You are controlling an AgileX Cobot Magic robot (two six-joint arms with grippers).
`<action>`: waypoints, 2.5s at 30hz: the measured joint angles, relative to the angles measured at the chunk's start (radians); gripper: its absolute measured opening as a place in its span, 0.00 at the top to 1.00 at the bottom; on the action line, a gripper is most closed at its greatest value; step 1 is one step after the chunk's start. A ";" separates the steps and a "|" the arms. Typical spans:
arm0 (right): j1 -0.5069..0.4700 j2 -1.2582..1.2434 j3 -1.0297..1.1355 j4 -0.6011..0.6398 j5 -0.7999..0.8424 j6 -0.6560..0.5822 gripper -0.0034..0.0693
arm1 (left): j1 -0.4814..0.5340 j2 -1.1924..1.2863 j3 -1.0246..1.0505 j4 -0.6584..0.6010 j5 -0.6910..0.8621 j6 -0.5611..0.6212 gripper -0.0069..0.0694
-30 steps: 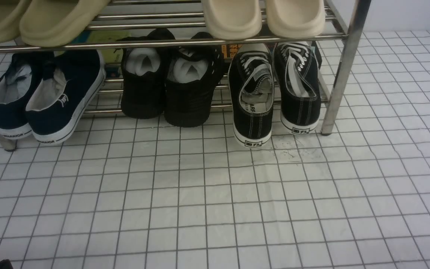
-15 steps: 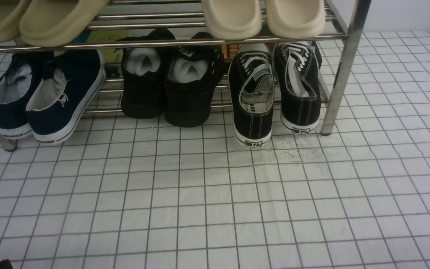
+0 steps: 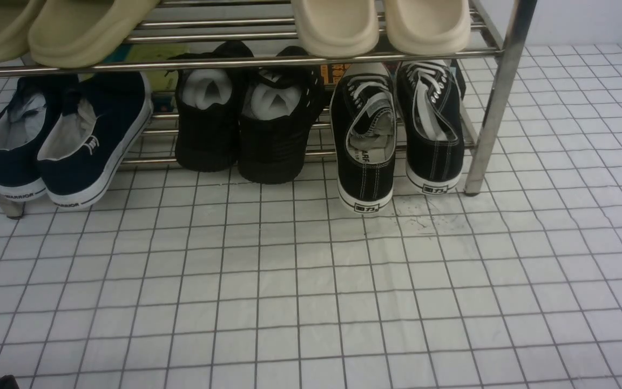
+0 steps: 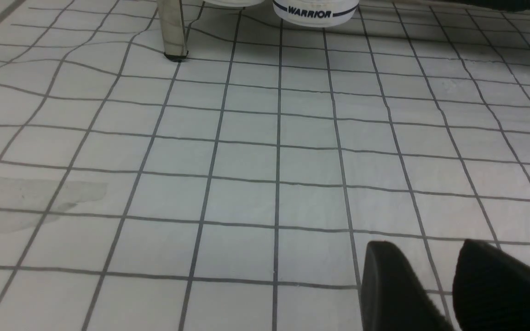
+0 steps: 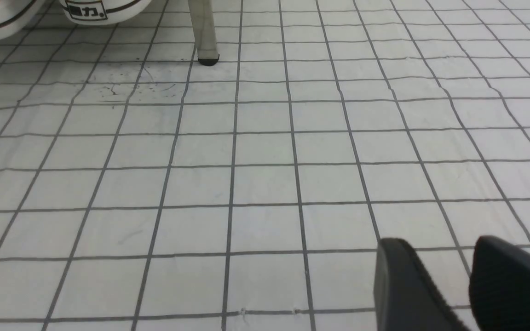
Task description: Take the shoes off the shelf with your hand from the white checkered tablecloth.
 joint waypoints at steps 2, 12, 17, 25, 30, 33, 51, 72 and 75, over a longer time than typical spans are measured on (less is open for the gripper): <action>0.000 0.000 0.000 0.046 -0.006 0.028 0.62 | 0.000 0.000 0.000 0.000 0.000 0.000 0.60; 0.000 0.000 0.010 0.711 -0.020 0.357 0.62 | 0.000 0.000 0.000 0.000 0.000 0.000 0.60; 0.000 0.000 0.010 0.806 -0.047 0.362 0.63 | 0.000 0.000 0.000 0.000 0.000 0.000 0.60; 0.000 0.009 -0.169 0.818 -0.094 0.051 0.85 | 0.000 0.000 0.000 0.000 0.000 0.000 0.60; 0.000 0.161 -0.413 0.766 -0.050 -0.290 0.97 | 0.000 0.000 0.000 0.000 0.000 0.000 0.60; 0.000 0.327 -0.529 0.724 0.139 -0.327 0.95 | 0.000 0.000 0.000 0.000 0.000 0.000 0.60; 0.078 1.077 -0.902 0.884 0.825 -0.549 0.94 | 0.000 0.000 0.000 0.000 0.000 0.000 0.60; 0.629 1.805 -1.735 0.011 0.624 0.171 0.66 | 0.000 0.000 0.000 0.000 0.000 0.000 0.60; 0.629 1.861 -1.805 -0.045 0.606 0.205 0.55 | 0.000 0.000 0.000 0.000 0.000 0.000 0.60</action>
